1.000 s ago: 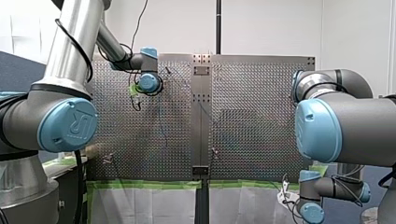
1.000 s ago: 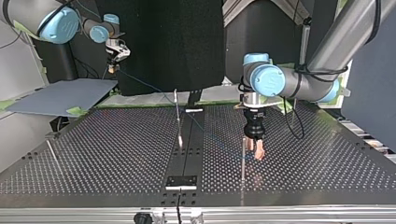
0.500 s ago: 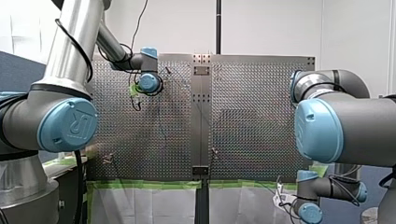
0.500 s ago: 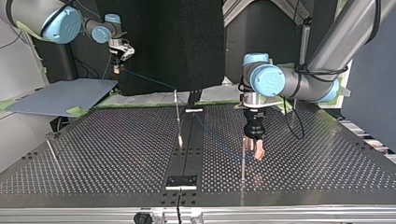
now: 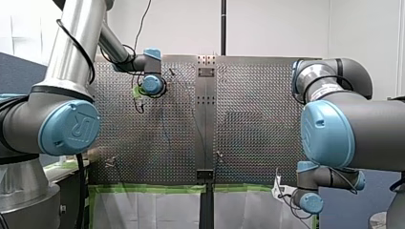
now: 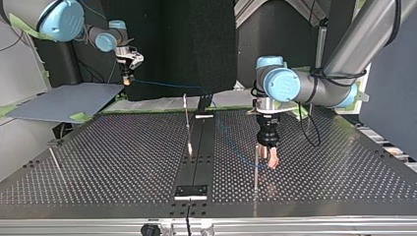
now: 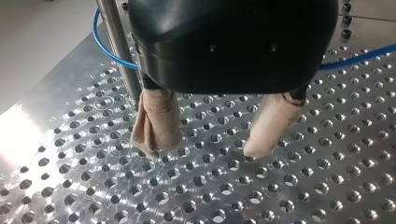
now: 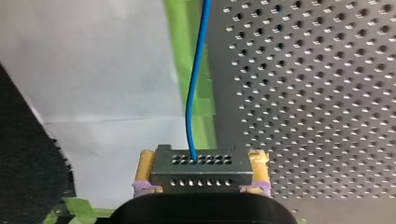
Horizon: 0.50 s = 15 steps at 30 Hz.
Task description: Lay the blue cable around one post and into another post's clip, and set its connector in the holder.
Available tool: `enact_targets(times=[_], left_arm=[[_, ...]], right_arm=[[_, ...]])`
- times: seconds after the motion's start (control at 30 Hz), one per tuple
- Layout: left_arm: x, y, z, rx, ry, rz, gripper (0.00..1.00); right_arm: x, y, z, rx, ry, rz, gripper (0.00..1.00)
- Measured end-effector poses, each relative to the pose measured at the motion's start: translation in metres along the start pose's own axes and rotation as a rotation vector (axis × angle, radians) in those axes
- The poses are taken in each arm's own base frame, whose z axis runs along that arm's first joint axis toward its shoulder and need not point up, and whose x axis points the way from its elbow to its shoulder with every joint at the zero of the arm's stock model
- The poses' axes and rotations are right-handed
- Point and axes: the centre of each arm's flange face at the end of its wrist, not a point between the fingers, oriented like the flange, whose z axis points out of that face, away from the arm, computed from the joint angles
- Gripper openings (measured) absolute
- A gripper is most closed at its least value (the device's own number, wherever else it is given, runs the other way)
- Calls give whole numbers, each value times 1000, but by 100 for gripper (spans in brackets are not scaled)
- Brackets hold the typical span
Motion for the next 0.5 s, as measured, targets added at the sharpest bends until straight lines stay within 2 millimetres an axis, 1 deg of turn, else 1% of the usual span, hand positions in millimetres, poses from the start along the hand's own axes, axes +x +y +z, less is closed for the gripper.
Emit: enact_targets(times=[0.13, 0.23, 0.5], left_arm=[[0, 1, 0, -1, -1, 0, 100], [0, 1, 1, -2, -1, 0, 100], [0, 1, 1, -2, -1, -1, 100]], right_arm=[[19, -5, -5, -10, 18, 1, 0], [30, -7, -9, -18, 36, -2, 0], [38, -13, -9, -13, 76, -10, 0]])
